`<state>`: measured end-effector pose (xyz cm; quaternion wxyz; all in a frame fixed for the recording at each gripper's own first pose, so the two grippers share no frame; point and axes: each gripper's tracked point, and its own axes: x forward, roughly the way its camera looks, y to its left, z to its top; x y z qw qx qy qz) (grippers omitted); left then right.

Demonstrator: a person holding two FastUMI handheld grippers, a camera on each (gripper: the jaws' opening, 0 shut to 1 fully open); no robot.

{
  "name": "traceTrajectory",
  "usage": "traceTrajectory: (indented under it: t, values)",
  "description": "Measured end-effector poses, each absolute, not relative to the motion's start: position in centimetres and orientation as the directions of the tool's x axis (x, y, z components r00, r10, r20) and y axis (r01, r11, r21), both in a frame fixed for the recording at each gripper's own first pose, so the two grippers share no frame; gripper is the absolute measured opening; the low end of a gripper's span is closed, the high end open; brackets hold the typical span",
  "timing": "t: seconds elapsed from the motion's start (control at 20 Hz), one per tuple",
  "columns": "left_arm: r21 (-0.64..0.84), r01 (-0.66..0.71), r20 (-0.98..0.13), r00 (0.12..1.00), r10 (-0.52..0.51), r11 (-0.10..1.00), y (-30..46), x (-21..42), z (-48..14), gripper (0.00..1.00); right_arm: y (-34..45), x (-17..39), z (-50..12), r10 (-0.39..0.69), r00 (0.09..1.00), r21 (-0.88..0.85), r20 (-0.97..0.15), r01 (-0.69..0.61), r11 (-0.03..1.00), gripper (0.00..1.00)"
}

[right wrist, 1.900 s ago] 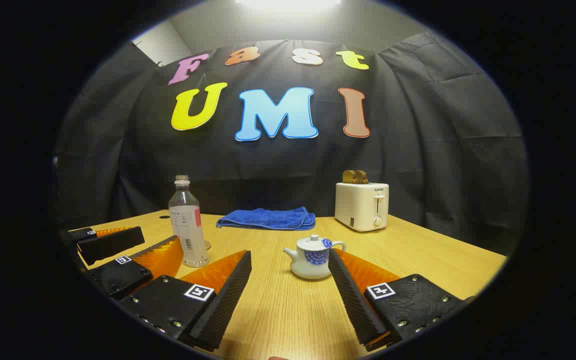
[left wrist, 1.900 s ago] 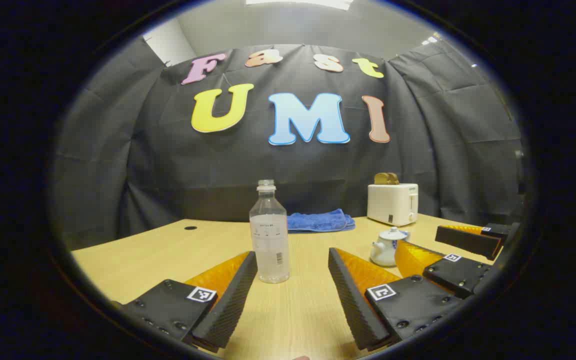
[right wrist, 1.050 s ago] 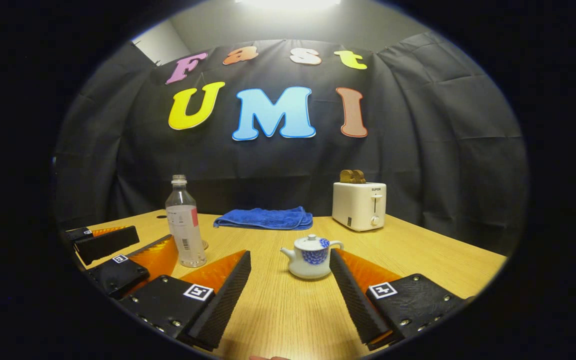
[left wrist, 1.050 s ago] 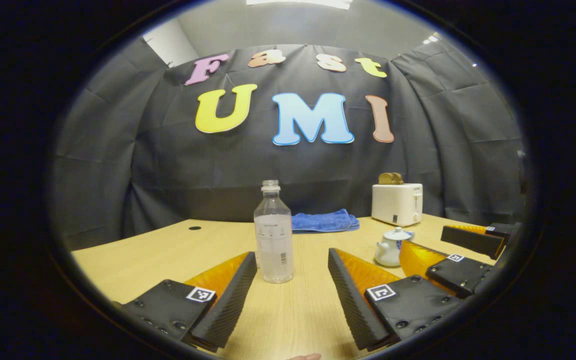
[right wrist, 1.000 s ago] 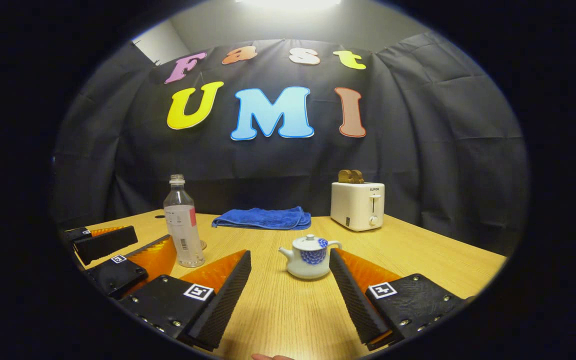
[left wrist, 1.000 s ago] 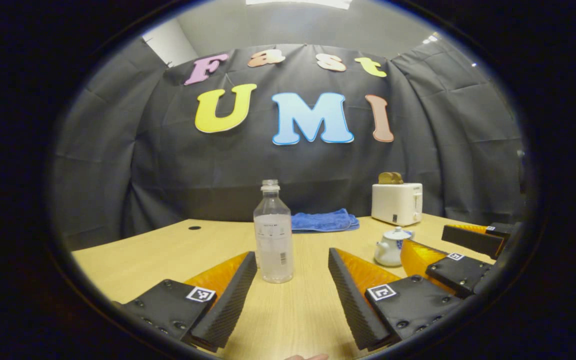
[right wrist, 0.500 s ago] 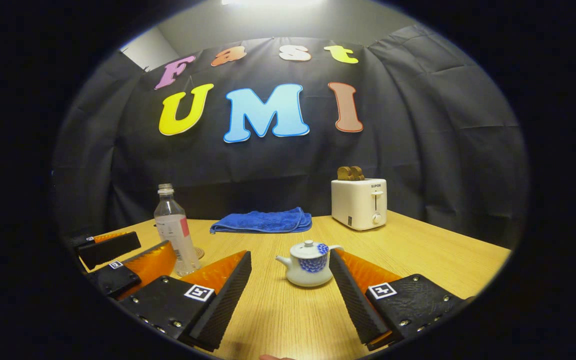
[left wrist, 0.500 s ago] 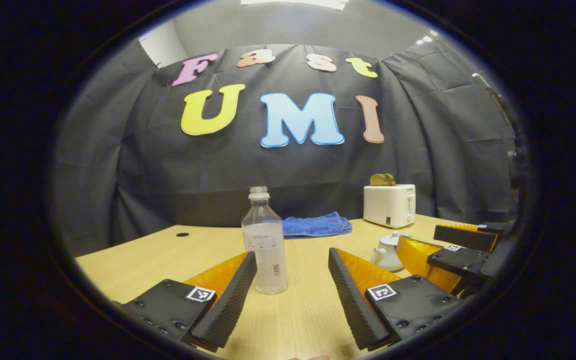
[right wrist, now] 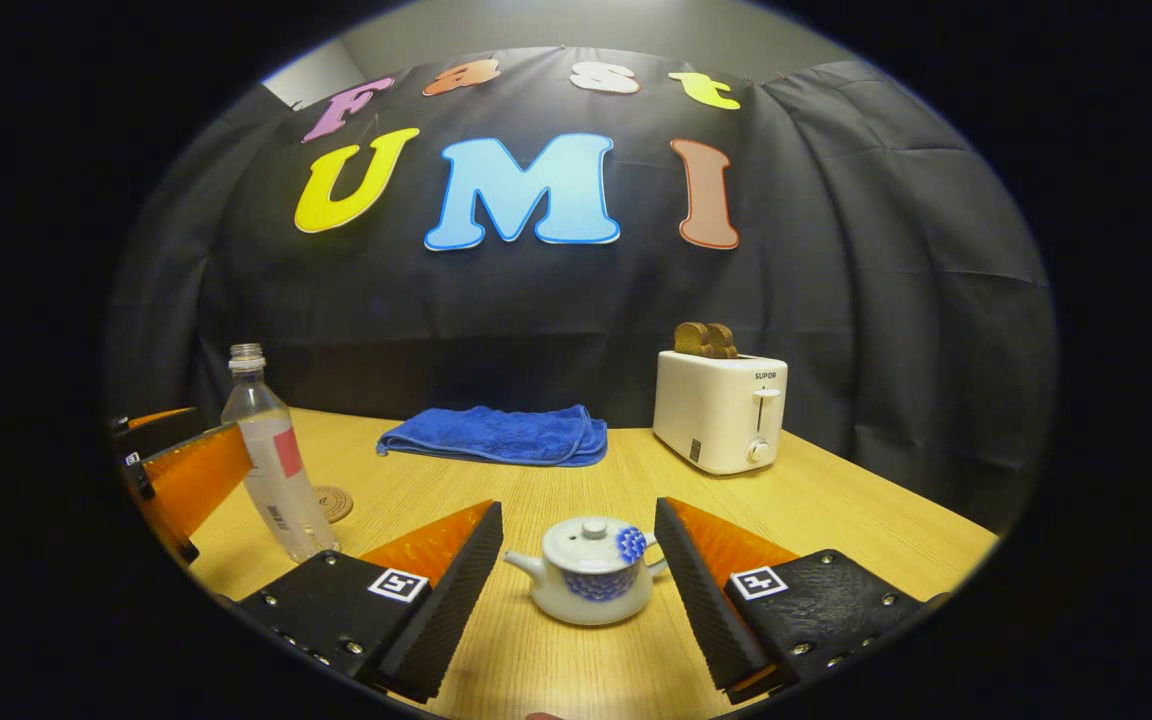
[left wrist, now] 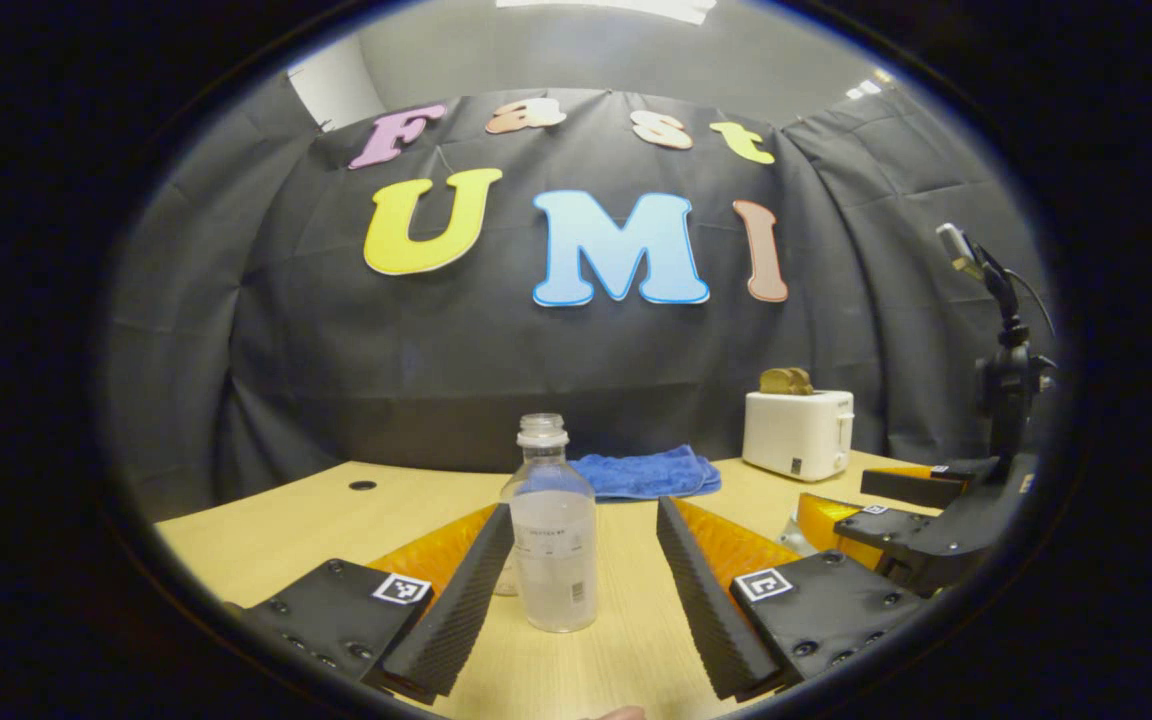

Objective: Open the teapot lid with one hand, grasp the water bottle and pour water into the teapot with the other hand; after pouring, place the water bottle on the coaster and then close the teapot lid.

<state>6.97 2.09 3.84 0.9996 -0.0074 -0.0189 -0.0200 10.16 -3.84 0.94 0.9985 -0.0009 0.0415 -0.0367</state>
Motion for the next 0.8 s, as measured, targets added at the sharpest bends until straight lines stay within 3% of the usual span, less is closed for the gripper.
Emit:
traceTrajectory:
  t: [0.1,0.2,0.3,0.45,0.6,0.65,0.8]
  values:
    - [-0.017,0.045,0.031,0.999,-0.044,0.999,2.0,7.5,3.7,0.99,-4.2,11.3,0.9,-0.079,0.993,-0.002,-0.09,0.079,0.997,0.94]
    - [-0.02,0.053,0.014,0.998,-0.053,0.998,1.8,8.0,3.2,0.99,-4.4,12.0,0.4,-0.089,0.99,-0.014,-0.109,0.088,0.996,0.81]
    - [-0.022,0.055,0.009,0.998,-0.055,0.998,1.9,8.1,3.0,0.99,-4.4,12.5,0.0,-0.092,0.989,-0.033,-0.117,0.089,0.995,0.79]
    - [-0.016,0.053,0.009,0.999,-0.053,0.998,2.1,8.4,3.0,0.99,-5.0,12.6,-0.4,-0.121,0.984,-0.051,-0.132,0.115,0.992,0.43]
    - [-0.015,0.046,-0.006,0.999,-0.046,0.999,2.6,8.7,2.6,0.99,-4.0,12.6,-0.7,-0.109,0.983,-0.078,-0.145,0.099,0.992,0.17]
    - [-0.02,0.042,-0.01,0.999,-0.042,0.999,2.8,8.7,2.5,0.99,-4.0,12.8,-0.7,-0.106,0.984,-0.094,-0.145,0.093,0.991,0.13]
    - [-0.036,0.029,-0.016,0.999,-0.029,0.999,3.2,8.7,2.2,0.99,-3.8,12.8,-0.6,-0.091,0.986,-0.091,-0.141,0.078,0.993,0.13]
